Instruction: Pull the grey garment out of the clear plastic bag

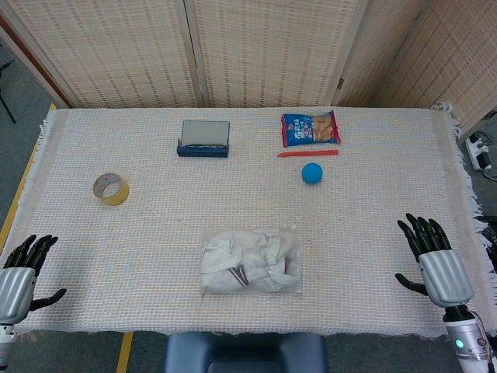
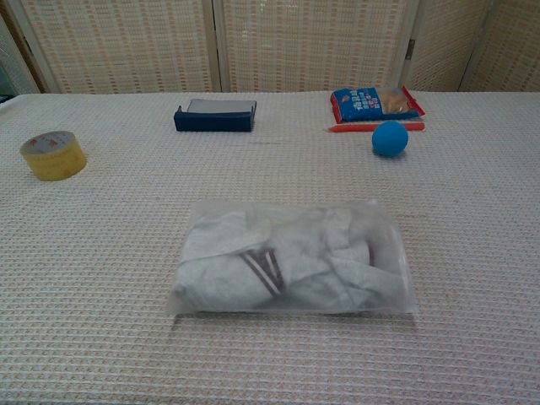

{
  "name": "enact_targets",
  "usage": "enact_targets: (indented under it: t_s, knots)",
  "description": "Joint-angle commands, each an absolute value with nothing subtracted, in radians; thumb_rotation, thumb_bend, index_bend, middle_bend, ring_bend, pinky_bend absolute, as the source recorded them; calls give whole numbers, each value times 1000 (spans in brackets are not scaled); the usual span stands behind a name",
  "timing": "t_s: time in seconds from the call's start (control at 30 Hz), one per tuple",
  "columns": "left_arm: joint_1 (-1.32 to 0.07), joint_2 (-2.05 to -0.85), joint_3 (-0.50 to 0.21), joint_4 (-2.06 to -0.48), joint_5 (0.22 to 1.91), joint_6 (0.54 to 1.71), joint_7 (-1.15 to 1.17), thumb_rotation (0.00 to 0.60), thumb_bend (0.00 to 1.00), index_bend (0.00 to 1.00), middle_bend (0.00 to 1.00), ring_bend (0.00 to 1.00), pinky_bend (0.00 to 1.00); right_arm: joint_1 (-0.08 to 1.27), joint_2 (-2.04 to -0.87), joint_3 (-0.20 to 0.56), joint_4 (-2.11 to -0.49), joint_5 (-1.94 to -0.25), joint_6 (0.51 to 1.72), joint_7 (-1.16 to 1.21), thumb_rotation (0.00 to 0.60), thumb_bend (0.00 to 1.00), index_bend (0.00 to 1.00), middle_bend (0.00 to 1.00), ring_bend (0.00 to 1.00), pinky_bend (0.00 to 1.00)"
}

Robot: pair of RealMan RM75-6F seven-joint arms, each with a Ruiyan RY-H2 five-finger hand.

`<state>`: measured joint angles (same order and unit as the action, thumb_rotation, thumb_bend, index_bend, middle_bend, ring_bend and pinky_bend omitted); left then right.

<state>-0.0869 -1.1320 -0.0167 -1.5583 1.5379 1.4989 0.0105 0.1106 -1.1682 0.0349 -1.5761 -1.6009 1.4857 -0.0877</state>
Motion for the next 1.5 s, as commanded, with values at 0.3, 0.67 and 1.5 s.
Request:
enact_targets:
  t_s: [0.3, 0.67, 1.5]
  knots:
    - [-87, -1134, 18, -1580, 1607, 1506, -10, 600, 131, 145, 160, 66, 236, 113, -1166, 38, -1575, -1601, 1490, -79, 600, 56, 0, 0, 0, 0]
    - [-120, -1175, 91, -1610, 1772, 1525, -269, 600, 116, 333, 696, 518, 677, 107, -1184, 45, -1565, -1586, 1501, -120, 600, 57, 0, 0, 0, 0]
    - [-269, -1308, 98, -1787, 1598, 1153, -202, 600, 302, 426, 1000, 1000, 1000, 112, -1199, 55, -1550, -1565, 1495, -140, 600, 57, 0, 0, 0, 0]
